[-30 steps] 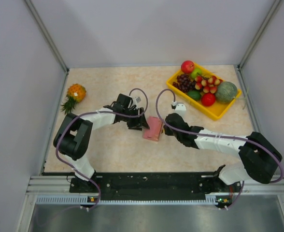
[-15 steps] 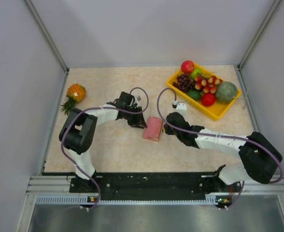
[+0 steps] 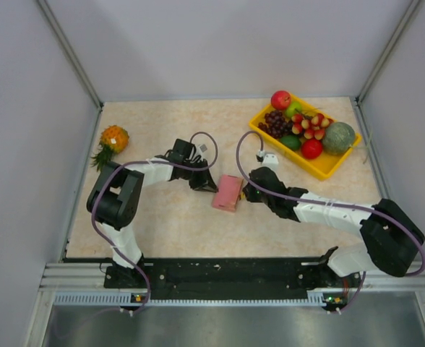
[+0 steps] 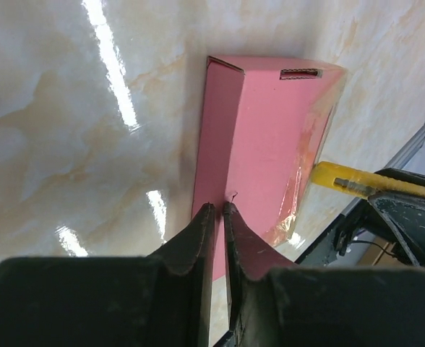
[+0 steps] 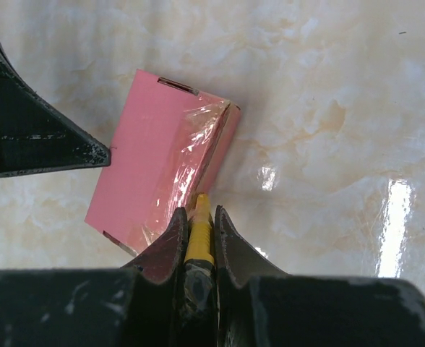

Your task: Unpack the express box

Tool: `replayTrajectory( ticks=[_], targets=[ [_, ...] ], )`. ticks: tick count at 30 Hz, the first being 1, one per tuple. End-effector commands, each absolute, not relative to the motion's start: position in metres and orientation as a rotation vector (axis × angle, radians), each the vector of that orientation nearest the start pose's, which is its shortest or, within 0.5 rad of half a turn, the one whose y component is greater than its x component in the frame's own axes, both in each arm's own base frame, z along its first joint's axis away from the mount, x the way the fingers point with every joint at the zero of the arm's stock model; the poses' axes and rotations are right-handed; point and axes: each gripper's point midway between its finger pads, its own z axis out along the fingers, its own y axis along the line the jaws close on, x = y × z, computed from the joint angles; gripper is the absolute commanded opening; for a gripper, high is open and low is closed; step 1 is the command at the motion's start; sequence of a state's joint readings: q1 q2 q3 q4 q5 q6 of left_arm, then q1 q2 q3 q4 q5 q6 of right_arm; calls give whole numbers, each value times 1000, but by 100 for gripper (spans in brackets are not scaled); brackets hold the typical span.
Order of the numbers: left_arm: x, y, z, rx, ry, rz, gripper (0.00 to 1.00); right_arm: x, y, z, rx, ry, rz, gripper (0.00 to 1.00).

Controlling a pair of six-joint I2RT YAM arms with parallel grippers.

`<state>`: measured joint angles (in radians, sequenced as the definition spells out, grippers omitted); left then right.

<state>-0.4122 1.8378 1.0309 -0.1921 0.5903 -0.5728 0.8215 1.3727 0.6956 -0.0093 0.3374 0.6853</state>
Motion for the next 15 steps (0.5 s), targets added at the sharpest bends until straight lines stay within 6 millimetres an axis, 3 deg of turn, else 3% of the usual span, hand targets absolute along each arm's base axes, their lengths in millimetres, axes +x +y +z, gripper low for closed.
replayTrajectory(
  ticks=[1, 8, 15],
  targets=[
    [298, -241, 17, -79, 2787, -1039, 13, 282, 264, 130, 54, 2152, 599, 0],
    [297, -232, 10, -179, 2812, -1070, 13, 286, 269, 164, 42, 2085, 646, 0],
    [299, -234, 15, -179, 2788, -1125, 13, 292, 280, 158, -10, 2093, 640, 0]
  ],
)
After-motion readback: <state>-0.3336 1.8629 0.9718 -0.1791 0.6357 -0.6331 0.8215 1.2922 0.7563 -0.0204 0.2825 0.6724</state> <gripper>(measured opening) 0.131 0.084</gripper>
